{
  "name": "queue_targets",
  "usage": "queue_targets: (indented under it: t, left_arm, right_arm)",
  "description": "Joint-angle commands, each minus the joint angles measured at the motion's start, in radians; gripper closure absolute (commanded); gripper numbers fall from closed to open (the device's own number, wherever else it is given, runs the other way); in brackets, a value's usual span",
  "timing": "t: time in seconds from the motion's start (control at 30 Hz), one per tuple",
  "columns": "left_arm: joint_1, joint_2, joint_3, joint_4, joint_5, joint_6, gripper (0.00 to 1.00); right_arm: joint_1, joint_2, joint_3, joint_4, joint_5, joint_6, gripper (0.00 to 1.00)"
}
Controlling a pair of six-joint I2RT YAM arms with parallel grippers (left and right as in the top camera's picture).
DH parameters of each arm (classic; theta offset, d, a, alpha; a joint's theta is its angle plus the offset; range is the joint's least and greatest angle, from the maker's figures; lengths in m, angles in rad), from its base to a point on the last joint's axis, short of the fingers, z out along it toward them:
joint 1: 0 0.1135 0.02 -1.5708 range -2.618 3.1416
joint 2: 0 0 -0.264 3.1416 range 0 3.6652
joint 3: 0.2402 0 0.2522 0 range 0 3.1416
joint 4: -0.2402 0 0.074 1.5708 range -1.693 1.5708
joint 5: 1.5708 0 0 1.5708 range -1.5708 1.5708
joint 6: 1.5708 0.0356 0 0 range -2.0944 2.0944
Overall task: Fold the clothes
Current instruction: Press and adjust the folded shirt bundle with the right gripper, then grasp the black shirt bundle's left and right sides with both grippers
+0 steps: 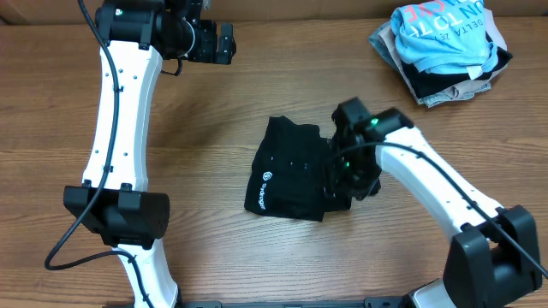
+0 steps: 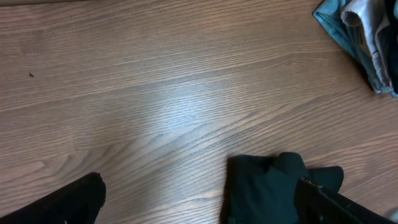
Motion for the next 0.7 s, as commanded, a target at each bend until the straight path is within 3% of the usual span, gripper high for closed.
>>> queue_targets:
  t: [0.0,0.1,0.3,0.47,0.67]
  left_arm:
    - [-0.005,-0.007,0.016,-0.005,-0.007,0.047,0.00]
    - [-0.005,-0.007,0.016,-0.009,-0.006,0.048,0.00]
    - [-0.010,-0.006,0.015,-0.033,-0.003,0.060,0.00]
    - [-0.069,0.006,-0.033,-0.091,0.022,0.135,0.00]
    - [-0.174,0.023,-0.183,-0.162,0.113,0.262,0.00]
  right_arm:
    - [-0.026,-0.050,0.061,0.005,-0.011,0.022,0.25]
    - [-0.055,-0.046,0.039,0.054,-0.015,0.049,0.17]
    - [-0.083,-0.030,-0.023,0.195,-0.108,0.053,0.15]
    - [-0.103,-0.029,-0.023,0.285,-0.076,0.102,0.15]
    - [-0.254,-0.029,-0.019,0.335,-0.069,0.128,0.12]
